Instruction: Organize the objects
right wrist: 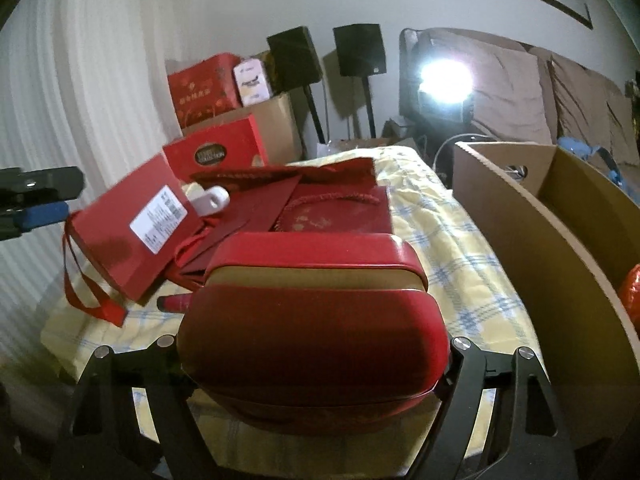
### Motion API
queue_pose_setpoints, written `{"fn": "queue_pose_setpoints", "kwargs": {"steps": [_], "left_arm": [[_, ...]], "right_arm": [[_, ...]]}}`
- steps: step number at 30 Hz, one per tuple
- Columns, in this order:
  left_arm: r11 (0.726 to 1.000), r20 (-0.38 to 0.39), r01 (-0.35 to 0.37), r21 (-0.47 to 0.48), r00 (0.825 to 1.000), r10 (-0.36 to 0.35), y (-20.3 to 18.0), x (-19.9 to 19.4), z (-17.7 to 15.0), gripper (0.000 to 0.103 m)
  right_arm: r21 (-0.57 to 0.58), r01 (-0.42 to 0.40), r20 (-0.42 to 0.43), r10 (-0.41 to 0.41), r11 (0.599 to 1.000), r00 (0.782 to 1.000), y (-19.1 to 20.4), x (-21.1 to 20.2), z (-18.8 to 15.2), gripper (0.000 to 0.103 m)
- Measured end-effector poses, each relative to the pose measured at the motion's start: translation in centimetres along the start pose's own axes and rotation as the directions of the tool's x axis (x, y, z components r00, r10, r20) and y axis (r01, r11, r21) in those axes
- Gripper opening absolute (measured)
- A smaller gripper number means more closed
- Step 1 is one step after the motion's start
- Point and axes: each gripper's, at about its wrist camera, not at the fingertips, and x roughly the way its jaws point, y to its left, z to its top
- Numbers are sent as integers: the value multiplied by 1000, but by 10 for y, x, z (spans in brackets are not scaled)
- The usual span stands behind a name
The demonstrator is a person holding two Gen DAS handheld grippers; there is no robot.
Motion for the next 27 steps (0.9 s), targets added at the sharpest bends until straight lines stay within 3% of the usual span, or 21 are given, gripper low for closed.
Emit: {"fn": "queue_pose_setpoints", "kwargs": {"steps": [5, 8, 13, 17, 20, 22, 27], "left_arm": [[999, -60, -12, -50, 998, 9, -1, 8, 22, 90], [994, -110, -56, -95, 993, 46, 5, 16, 45, 90], [992, -146, -51, -113, 989, 34, 4, 32, 88, 91], [971, -187, 21, -240, 980, -68, 4, 65, 104, 91], [951, -248, 53, -304, 960, -132, -8, 98, 109, 90], [951, -296, 28, -308, 947, -124, -22, 115, 110, 75], [921, -333, -10, -390, 934, -131, -34, 153, 111, 74]], "right_arm": [[64, 2, 11, -3, 998, 1000, -21, -13, 2, 83], [102, 2, 16, -4, 995, 1000, -33, -19, 5, 83], [136, -18, 31, 14, 991, 999, -46, -26, 7, 83], [144, -34, 28, 30, 989, 999, -50, -27, 7, 83], [144, -37, 29, 33, 989, 999, -52, -28, 7, 83], [141, -31, 26, 28, 990, 999, -53, -29, 8, 83], [120, -4, 36, 0, 993, 999, -51, -36, 12, 83]]}}
